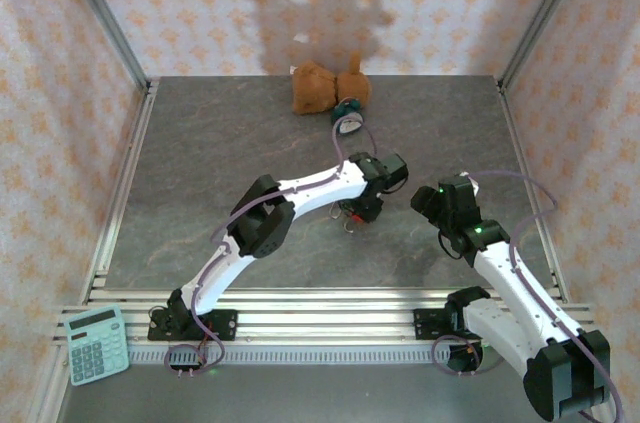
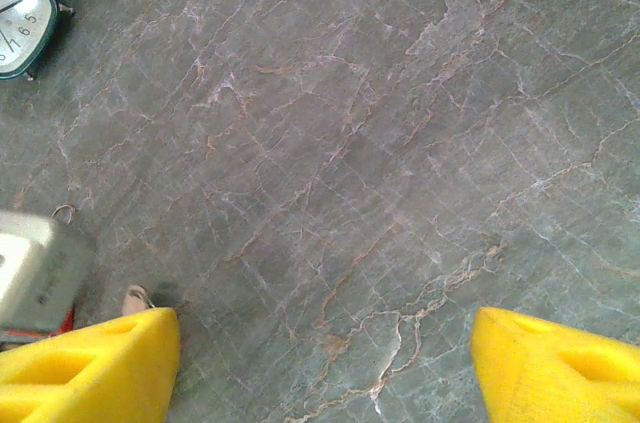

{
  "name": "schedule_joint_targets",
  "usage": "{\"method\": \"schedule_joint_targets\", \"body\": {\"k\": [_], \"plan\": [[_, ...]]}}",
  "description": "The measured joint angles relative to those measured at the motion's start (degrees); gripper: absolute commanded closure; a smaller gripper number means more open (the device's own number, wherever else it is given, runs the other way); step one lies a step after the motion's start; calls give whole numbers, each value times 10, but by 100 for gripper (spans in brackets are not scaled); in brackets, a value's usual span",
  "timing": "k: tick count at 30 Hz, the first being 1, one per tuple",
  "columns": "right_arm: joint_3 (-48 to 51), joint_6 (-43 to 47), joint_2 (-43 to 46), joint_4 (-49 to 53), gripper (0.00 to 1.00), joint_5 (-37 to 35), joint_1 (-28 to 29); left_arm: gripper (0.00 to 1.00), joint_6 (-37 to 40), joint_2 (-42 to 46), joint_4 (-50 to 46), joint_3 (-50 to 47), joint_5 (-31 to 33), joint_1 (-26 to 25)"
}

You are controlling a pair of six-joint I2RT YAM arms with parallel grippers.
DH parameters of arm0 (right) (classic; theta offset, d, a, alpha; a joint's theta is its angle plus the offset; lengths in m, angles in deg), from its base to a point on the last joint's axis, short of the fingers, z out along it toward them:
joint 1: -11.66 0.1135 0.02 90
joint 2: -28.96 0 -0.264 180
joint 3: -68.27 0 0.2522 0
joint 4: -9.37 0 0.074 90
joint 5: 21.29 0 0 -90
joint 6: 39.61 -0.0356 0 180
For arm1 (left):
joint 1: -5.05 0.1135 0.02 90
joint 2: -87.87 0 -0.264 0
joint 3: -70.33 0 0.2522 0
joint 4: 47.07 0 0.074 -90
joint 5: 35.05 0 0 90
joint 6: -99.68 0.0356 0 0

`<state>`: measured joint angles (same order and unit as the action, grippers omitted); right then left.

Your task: Unlock with the key

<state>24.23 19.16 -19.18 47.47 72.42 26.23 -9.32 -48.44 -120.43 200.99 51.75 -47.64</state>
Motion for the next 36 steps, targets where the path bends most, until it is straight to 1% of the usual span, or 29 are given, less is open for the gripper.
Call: {"method": "schedule_joint_targets", "body": {"k": [3,5,10,13,19,25,29,33,36], "plan": [[0,0,4,5,24,-7,0,66,10,0,1,-2,-13,-24],[0,2,6,8,24,-11,0,60,14,0,2,-4,-17,-36],[-1,6,9,19,24,-16,0,50,30,0,-11,-2,-26,-34],[-5,11,16,27,24,-21,0,49,42,-4,-46,23,-39,-27],[-13,14,34,34,24,-27,0,50,63,-30,-92,82,-57,-11],[-21,19,42,42,23,-27,0,48,71,-45,-118,83,-71,-7],[-24,19,42,44,23,-27,0,49,74,-46,-131,83,-70,-8],[-24,19,45,44,23,-27,0,53,81,-46,-136,82,-64,-8],[-24,19,49,45,23,-27,0,60,82,-48,-132,82,-64,-8]]}}
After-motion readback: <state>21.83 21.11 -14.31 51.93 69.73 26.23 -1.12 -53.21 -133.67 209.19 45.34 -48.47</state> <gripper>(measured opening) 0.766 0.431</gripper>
